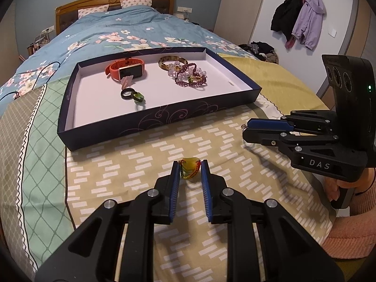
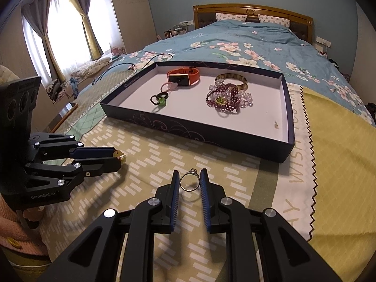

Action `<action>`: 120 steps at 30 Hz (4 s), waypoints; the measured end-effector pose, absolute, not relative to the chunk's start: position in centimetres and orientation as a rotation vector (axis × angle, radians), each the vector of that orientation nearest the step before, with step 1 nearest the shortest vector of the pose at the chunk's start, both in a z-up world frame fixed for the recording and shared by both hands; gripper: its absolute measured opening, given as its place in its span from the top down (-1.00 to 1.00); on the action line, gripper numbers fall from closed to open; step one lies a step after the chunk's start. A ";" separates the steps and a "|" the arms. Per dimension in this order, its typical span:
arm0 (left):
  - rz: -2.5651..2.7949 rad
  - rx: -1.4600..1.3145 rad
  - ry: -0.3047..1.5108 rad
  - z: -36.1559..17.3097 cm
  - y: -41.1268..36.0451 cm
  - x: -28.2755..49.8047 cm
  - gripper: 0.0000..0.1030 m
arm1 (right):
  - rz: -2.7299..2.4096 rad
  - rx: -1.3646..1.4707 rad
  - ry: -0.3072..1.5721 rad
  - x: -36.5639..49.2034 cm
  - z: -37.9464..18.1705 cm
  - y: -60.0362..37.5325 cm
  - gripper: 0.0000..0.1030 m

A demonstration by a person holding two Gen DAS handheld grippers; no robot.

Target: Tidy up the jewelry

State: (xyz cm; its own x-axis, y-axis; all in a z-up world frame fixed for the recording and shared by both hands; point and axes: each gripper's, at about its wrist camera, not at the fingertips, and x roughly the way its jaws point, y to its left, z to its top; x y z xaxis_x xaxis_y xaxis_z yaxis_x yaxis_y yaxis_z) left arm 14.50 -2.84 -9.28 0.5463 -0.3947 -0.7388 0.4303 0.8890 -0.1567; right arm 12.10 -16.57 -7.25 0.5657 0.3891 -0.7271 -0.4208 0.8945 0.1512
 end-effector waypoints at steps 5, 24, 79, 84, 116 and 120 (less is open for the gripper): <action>-0.484 0.033 0.841 -8.5 -2.6 14.3 0.64 | 0.488 -0.022 0.820 12.0 -6.7 -16.6 0.69; -0.446 0.033 0.765 -6.3 -2.4 13.8 0.64 | 0.498 0.027 0.758 12.2 -5.2 -16.6 0.69; -0.357 0.035 0.672 -3.7 -2.0 18.6 0.64 | 0.470 0.002 0.676 16.7 -2.8 -16.5 0.69; -0.352 0.039 0.674 -3.8 -2.2 19.2 0.64 | 0.469 0.005 0.681 17.4 -3.0 -16.5 0.69; -0.327 0.043 0.713 -5.6 -2.8 21.6 0.64 | 0.458 0.005 0.740 20.0 -5.1 -16.1 0.69; -0.326 0.043 0.719 -5.8 -2.9 21.8 0.64 | 0.455 0.005 0.746 20.2 -5.4 -16.0 0.69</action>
